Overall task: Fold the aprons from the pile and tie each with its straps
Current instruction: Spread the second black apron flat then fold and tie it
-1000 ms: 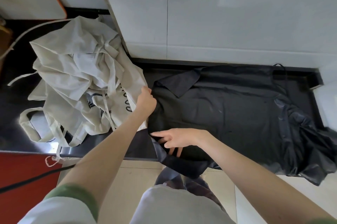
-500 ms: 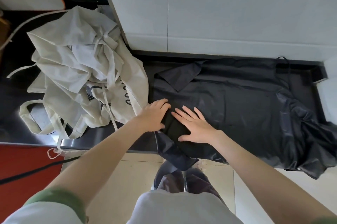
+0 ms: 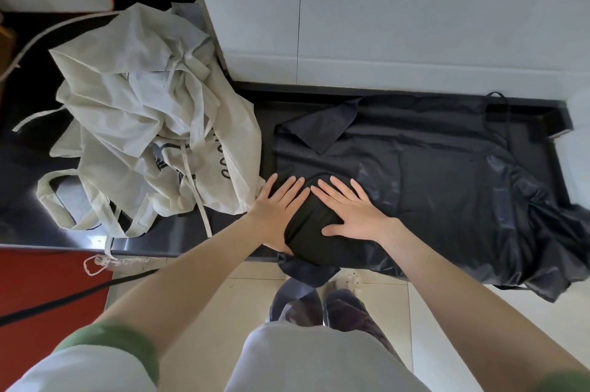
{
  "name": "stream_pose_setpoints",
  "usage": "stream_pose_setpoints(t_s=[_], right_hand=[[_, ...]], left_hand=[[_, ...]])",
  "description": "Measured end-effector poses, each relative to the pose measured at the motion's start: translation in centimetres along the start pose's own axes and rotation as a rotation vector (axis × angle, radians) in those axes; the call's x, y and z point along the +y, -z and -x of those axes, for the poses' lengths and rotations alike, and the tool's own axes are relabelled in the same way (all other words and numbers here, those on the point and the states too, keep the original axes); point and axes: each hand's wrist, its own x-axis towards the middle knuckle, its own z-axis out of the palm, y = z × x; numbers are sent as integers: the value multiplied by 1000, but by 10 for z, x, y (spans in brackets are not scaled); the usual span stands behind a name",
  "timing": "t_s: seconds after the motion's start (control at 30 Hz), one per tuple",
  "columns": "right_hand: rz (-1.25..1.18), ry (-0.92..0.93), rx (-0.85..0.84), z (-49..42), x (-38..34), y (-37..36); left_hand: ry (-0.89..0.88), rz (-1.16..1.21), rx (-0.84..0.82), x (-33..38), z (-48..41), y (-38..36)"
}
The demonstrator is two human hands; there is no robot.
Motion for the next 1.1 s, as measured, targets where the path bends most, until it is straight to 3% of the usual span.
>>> stream_pose_setpoints(t_s=[0.13, 0.23, 0.3, 0.4, 0.47, 0.53, 0.67, 0.8, 0.9, 1.0, 1.1], right_hand=[[4, -8, -4, 4, -1, -3], [-5, -10, 9, 7, -6, -5], [30, 30, 27, 9, -13, -8], [4, 90, 36, 12, -26, -12], [-123, 48, 63, 14, -31, -8], [-212, -23, 147, 15, -29, 1], [-297, -209, 391, 22, -1, 22], [-422, -380, 400, 27, 35, 45], [-538, -435, 419, 26, 58, 60], [-482, -461, 498, 21, 77, 70], [-477, -412, 537, 18, 87, 78]], left_hand=[[-49, -202, -155, -16, 4, 4], [-46, -184, -220, -23, 4, 13], [-29, -20, -163, -24, 3, 20], [66, 305, 86, -20, -4, 35], [175, 402, 229, -16, -15, 45], [297, 449, 264, -14, -24, 50], [413, 327, 281, -19, -39, 62], [197, 25, 386, -23, -59, 77], [213, 175, 436, -15, -81, 85], [306, 293, 365, -6, -100, 86], [263, 125, 315, -5, -115, 82]])
